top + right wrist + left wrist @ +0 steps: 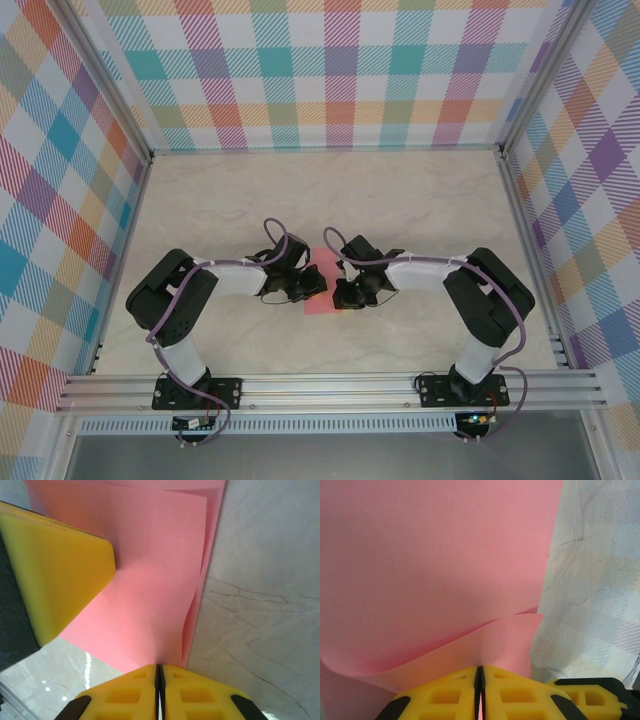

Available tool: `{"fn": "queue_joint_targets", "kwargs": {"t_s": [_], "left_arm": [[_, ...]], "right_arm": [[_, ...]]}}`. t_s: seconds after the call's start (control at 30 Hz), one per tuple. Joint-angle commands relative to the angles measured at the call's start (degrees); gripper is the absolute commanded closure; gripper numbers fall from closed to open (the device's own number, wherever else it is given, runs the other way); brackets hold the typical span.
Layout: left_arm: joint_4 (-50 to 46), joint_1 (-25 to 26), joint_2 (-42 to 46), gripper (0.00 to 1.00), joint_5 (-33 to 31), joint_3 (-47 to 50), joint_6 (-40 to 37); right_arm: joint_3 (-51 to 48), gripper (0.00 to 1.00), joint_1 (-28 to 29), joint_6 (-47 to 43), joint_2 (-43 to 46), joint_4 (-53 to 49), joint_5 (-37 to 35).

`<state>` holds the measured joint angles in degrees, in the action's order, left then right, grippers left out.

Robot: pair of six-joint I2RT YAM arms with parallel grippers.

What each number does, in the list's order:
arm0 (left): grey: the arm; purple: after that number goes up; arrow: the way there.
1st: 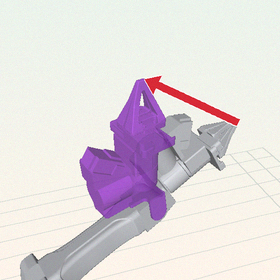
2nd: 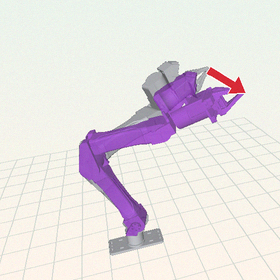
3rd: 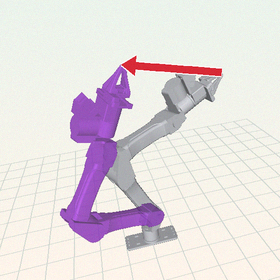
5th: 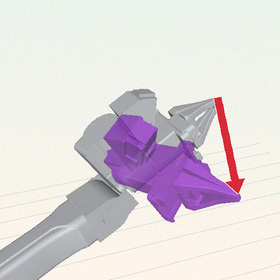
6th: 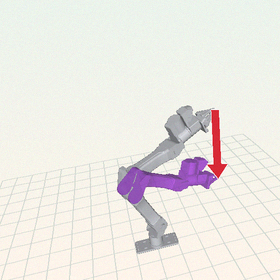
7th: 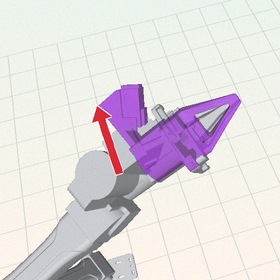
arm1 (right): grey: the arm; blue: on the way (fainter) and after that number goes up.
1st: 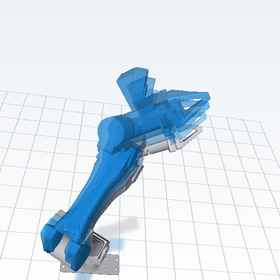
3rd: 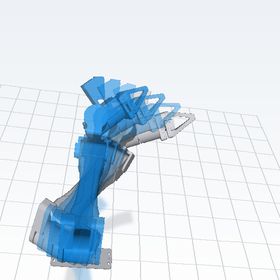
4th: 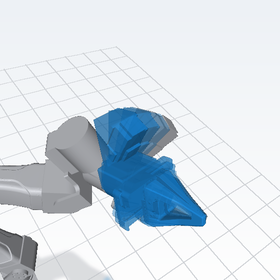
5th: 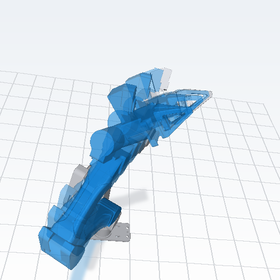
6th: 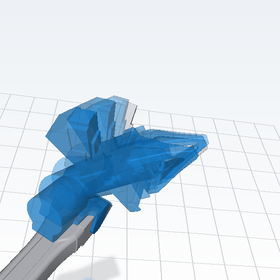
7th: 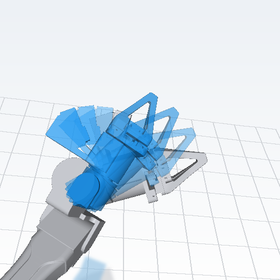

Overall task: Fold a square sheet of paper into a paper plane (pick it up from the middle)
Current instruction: Fold the triangle a second time at the center of the table.

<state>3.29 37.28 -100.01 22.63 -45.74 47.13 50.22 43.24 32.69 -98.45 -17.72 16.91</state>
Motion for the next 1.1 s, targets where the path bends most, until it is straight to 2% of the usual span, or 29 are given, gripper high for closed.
{"fn": "queue_joint_targets", "kwargs": {"t_s": [0.0, 0.23, 0.57, 1.07], "left_arm": [[-3.2, -0.2, -0.9, 0.88, -5.2, 1.6, 0.3], [-2.8, -0.2, -1.2, 0.88, -4.7, 1.5, 0.3], [-2.7, -0.2, -1.2, 0.88, -4.1, 1.3, 0.2], [-0.4, -0.3, 0.7, 0.88, -2.7, 1.6, -0.2]], "right_arm": [[-2.7, 0.89, 0.3, -1.5, 1.1, -8.5, -1.9], [0.2, 0.89, 0.3, -0.8, 4.1, -4.6, -0.3], [5.0, 0.88, 0.3, -0.8, -0.4, -2.3, 1.2], [3.1, 0.89, 0.4, -0.7, -4.9, -4.4, -1.0]]}}
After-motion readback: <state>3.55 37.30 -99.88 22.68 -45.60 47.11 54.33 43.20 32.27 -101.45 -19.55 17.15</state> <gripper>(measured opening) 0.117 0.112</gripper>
